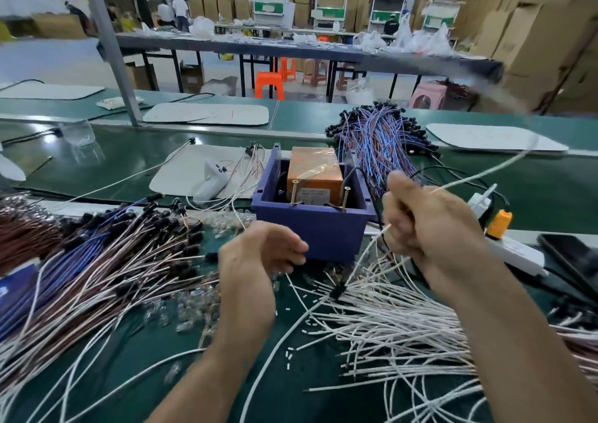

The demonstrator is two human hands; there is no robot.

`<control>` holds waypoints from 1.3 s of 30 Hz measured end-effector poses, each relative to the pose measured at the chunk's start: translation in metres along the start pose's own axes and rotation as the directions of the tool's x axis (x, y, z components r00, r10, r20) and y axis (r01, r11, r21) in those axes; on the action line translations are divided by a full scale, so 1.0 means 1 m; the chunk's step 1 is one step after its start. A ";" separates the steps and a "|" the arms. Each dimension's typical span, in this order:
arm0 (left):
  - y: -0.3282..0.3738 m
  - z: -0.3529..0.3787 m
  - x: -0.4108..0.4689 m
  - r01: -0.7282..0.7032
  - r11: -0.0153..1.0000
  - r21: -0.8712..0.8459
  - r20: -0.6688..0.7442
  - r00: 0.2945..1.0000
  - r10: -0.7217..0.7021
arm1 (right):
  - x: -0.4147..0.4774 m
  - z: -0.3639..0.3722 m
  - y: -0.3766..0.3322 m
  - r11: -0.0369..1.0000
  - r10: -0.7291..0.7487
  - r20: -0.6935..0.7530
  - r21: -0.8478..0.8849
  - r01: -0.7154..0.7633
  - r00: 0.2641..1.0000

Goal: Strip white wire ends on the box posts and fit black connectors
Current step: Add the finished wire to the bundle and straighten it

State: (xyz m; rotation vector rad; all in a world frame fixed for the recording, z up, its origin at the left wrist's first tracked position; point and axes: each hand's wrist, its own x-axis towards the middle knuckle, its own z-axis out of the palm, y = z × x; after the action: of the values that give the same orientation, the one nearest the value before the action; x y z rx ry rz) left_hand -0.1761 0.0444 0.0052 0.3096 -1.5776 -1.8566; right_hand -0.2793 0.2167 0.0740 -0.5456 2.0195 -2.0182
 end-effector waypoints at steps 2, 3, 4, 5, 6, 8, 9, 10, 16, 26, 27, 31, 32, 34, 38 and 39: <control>-0.005 0.007 -0.014 -0.209 0.925 0.318 0.200 0.968 0.151 | -0.001 -0.007 0.001 0.938 0.054 0.004 0.343 -0.052 0.999; -0.008 0.009 -0.018 -0.303 0.844 0.443 0.287 0.940 0.186 | -0.001 -0.011 0.002 0.887 0.080 0.027 0.454 -0.084 0.996; -0.010 0.009 -0.021 -0.359 0.782 0.509 0.356 0.915 0.189 | -0.001 -0.013 0.004 0.839 0.109 0.055 0.531 -0.121 0.993; -0.010 0.010 -0.023 -0.365 0.773 0.519 0.410 0.900 0.149 | -0.002 -0.015 0.007 0.800 0.137 0.074 0.580 -0.154 0.988; -0.010 0.011 -0.025 -0.323 0.814 0.482 0.455 0.887 0.082 | -0.003 -0.017 0.011 0.767 0.156 0.080 0.618 -0.172 0.984; -0.008 0.013 -0.026 -0.153 0.917 0.368 0.511 0.857 -0.062 | -0.005 -0.019 0.023 0.716 0.186 0.058 0.676 -0.176 0.981; -0.008 0.014 -0.026 -0.068 0.943 0.325 0.523 0.844 -0.120 | -0.006 -0.020 0.029 0.696 0.202 0.040 0.697 -0.172 0.979; -0.007 0.014 -0.024 0.000 0.958 0.287 0.534 0.831 -0.160 | -0.008 -0.021 0.034 0.678 0.217 0.025 0.715 -0.169 0.976; -0.010 0.011 -0.020 -0.067 0.929 0.364 0.451 0.885 -0.113 | -0.009 -0.028 0.048 0.698 0.226 -0.059 0.706 -0.119 0.972; -0.020 0.000 -0.003 -0.048 0.837 0.546 0.143 0.989 -0.037 | -0.002 -0.072 0.055 0.994 0.098 -0.708 0.102 -0.036 0.700; -0.021 0.000 -0.004 -0.070 0.802 0.593 0.167 0.985 -0.037 | -0.004 -0.073 0.056 0.994 -0.032 -0.777 -0.089 -0.059 0.628; -0.025 0.002 -0.010 -0.138 0.759 0.636 0.259 0.965 -0.041 | -0.018 -0.055 0.057 0.659 -0.605 -0.559 -0.752 -0.039 0.566; -0.025 0.003 -0.012 -0.135 0.772 0.621 0.265 0.963 -0.044 | -0.020 -0.045 0.057 0.571 -0.670 -0.467 -0.821 -0.002 0.577; -0.025 0.005 -0.014 -0.114 0.805 0.582 0.263 0.963 -0.053 | -0.025 -0.024 0.055 0.445 -0.742 -0.295 -0.888 0.113 0.601; -0.026 0.005 -0.013 -0.106 0.894 0.435 0.326 0.944 -0.046 | -0.037 0.015 0.063 0.544 -0.627 0.024 -0.702 0.460 0.779; -0.026 0.005 -0.013 -0.121 0.912 0.391 0.349 0.937 -0.026 | -0.039 0.024 0.065 0.622 -0.516 0.084 -0.648 0.440 0.853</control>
State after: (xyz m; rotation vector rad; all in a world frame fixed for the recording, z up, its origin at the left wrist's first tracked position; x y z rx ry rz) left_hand -0.1782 0.0573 -0.0211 0.1219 -2.2023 -1.5899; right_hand -0.2400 0.2097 0.0048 -1.2581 2.9011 -1.5089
